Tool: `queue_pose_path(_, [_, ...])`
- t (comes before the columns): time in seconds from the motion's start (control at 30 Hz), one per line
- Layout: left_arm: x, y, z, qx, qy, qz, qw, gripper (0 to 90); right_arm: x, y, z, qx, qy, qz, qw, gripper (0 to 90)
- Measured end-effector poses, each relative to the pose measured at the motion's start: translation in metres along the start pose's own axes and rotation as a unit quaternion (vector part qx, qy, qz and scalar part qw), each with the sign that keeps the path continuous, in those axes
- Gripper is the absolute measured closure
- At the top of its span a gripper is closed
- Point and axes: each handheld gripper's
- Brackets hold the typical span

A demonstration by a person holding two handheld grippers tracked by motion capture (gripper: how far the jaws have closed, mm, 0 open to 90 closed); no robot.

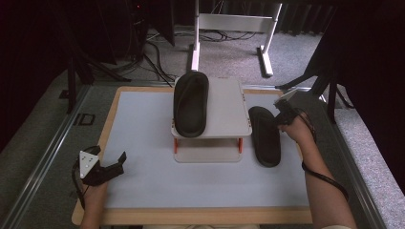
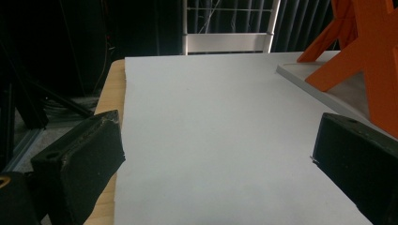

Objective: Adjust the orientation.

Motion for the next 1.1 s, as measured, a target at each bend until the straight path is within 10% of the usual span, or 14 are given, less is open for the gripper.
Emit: queue_pose_path(1.1, [0.000, 0.000, 0.000, 0.002, -0.002, -0.001, 1.0000, 1.8, -0.091, -0.018, 0.020, -0.018, 0.028, -0.021, 0.9992, 77.0])
Point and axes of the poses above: each handheld gripper's, and its own axes: x roughly forward along the jaws, y roughly out of its underside, z roughly to its left, and after that the axes turned 8 degrees about -y, right-handed
